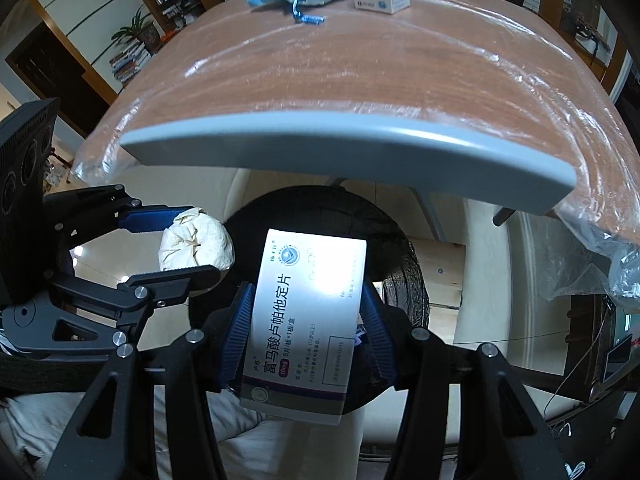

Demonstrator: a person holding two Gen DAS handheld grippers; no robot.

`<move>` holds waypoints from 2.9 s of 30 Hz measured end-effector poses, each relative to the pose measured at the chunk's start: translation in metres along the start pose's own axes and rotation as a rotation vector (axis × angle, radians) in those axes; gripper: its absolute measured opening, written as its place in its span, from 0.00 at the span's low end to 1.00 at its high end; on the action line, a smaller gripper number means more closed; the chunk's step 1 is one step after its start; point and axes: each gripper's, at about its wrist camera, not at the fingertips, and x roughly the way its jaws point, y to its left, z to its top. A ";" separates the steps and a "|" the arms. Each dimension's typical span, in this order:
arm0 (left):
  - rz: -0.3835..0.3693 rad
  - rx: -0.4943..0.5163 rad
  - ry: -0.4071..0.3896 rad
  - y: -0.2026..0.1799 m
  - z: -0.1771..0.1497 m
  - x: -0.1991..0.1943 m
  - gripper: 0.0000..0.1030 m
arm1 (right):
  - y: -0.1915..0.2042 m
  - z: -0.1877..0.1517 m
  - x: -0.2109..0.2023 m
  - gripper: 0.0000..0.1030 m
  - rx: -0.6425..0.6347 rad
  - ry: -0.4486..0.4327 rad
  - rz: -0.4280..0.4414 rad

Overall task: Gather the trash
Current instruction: 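Carry the bun and white medicine box in both tools over the trash bin, then open both tools to drop the bun and medicine box into the bin, then grasp the blue mask with the left tool while the right tool grasps the Naproxen box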

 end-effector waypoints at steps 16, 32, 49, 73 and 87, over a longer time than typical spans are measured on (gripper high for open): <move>0.036 -0.017 0.078 0.003 -0.007 0.038 0.51 | 0.005 -0.007 0.028 0.51 -0.048 0.029 -0.054; 0.021 -0.025 0.125 0.006 -0.016 0.058 0.51 | -0.003 -0.019 0.051 0.49 -0.040 0.084 -0.050; 0.129 -0.094 -0.344 0.033 0.058 -0.103 0.99 | -0.013 0.036 -0.091 0.94 -0.076 -0.344 -0.149; 0.094 -0.308 -0.122 0.218 0.242 0.017 0.98 | -0.064 0.248 0.025 0.90 -0.232 -0.258 -0.059; 0.010 -0.328 -0.185 0.207 0.230 0.007 0.51 | -0.084 0.249 0.009 0.59 -0.086 -0.274 0.052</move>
